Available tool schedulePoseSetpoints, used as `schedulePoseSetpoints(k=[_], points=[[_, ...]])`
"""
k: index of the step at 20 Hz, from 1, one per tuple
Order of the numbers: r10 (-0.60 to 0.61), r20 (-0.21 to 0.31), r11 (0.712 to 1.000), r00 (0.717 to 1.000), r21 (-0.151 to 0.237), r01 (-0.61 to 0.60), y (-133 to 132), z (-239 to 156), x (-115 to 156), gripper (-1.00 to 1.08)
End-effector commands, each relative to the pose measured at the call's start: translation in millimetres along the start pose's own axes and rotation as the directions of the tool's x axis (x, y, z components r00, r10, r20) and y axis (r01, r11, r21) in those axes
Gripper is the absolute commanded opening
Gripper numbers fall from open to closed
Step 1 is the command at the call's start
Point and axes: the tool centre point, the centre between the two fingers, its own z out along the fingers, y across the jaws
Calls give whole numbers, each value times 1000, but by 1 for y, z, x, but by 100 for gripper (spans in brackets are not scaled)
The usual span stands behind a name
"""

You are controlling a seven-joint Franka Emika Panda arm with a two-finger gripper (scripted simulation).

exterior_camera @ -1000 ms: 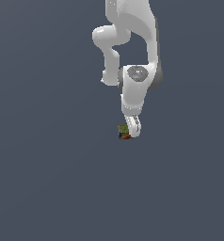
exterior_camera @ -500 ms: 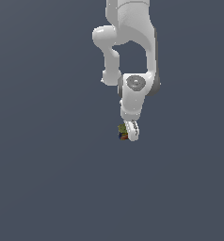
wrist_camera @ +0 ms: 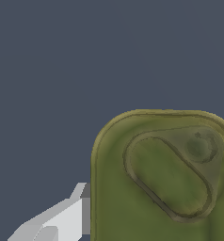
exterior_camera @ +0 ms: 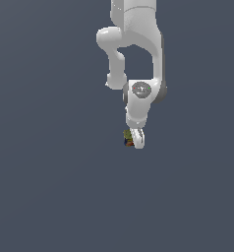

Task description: Pick up the object and move it to a goal position.

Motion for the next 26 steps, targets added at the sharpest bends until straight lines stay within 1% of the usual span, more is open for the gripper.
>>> schedulePoseSetpoints(k=[1, 8, 11, 14, 17, 20, 26], points=[[0, 0, 1000, 1000, -1, 0, 0, 1, 0, -100], [0, 0, 1000, 1000, 0, 0, 0, 0, 1, -100], [0, 0, 1000, 1000, 0, 0, 3, -3, 9, -100], [0, 0, 1000, 1000, 0, 0, 7, -8, 23, -100], [0, 0, 1000, 1000, 0, 0, 13, -15, 43, -100], [0, 1, 1000, 1000, 0, 0, 21, -23, 70, -100], [0, 2, 1000, 1000, 0, 0, 41, -47, 139, -100]])
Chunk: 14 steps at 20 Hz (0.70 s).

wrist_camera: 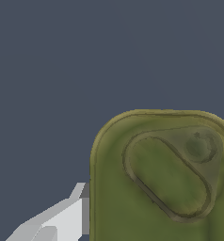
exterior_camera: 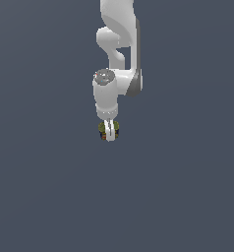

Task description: Pick up the object and move it to a goal position.

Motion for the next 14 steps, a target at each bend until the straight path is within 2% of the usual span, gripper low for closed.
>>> schedulePoseSetpoints(k=[1, 8, 14], points=[[0, 0, 1000, 1000, 4, 0, 8, -12, 30, -100], [0, -1, 1000, 1000, 3, 0, 24, -35, 97, -100], [0, -1, 1000, 1000, 3, 0, 30, -45, 128, -100]])
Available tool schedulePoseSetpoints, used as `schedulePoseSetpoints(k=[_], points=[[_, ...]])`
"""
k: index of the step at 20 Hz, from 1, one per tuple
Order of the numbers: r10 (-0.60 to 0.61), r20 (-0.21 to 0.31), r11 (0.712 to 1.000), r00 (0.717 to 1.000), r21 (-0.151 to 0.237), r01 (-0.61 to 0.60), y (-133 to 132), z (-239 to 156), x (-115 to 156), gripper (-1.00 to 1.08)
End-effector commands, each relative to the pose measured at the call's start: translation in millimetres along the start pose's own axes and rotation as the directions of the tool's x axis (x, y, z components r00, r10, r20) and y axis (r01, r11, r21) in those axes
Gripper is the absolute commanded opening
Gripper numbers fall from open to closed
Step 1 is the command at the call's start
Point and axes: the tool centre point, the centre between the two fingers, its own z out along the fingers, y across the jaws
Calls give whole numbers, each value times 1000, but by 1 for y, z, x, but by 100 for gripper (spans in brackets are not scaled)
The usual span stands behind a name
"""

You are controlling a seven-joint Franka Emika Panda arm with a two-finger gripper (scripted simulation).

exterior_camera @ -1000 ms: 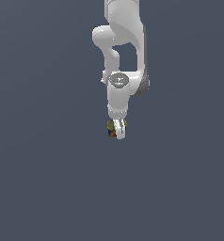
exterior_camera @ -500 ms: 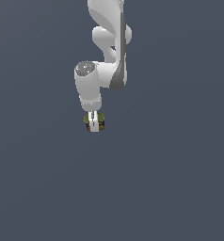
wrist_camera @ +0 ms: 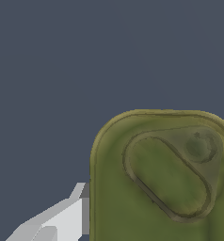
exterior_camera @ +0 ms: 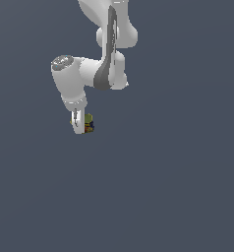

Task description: Pick up the object and move it to a goal position.

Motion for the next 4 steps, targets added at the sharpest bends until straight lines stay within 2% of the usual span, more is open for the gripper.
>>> schedulePoseSetpoints(k=[1, 4], points=[[-2, -1, 1000, 1000, 3, 2, 0, -5, 9, -100], [-2, -1, 1000, 1000, 3, 2, 1, -6, 12, -100]])
